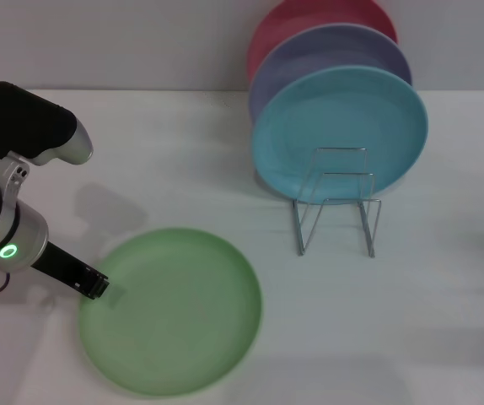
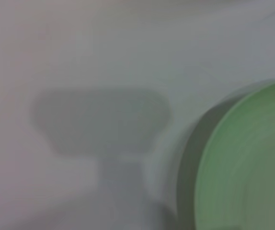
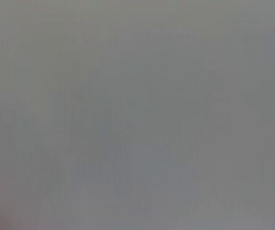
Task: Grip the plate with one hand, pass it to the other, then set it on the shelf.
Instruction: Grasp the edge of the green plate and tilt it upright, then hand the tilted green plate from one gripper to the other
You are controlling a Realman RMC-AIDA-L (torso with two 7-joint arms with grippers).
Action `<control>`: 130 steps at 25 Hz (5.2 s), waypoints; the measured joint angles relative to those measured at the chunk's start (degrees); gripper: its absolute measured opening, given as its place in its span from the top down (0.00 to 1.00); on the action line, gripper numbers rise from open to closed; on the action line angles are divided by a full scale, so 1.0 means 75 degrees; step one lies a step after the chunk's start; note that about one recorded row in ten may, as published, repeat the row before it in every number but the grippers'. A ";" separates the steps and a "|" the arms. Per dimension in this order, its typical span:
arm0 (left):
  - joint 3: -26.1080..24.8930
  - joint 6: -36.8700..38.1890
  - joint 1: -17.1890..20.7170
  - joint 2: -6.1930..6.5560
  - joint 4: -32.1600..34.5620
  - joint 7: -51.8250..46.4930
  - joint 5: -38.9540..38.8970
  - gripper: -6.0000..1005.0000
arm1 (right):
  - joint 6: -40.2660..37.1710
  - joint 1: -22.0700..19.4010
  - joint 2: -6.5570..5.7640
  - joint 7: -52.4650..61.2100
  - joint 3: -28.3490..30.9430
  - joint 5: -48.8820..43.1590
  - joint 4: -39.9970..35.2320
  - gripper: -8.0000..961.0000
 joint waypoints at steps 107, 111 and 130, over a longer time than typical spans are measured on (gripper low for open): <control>-0.0638 0.1078 0.1102 0.0000 -0.4354 0.0478 -0.0401 0.96 | -0.5004 0.2477 -0.0094 1.7948 -0.3963 -1.6074 1.0032 0.63; -0.0607 0.1078 0.1106 -0.0007 -0.4420 0.0469 -0.0447 0.94 | -0.5038 0.2295 -0.0089 1.7884 -0.3968 -1.6072 1.0177 0.76; -0.0229 0.2395 0.1651 -0.0008 -0.4879 0.0820 -0.0305 0.53 | -0.5268 0.1513 -0.0082 1.7332 -0.4047 -1.6142 1.1037 0.93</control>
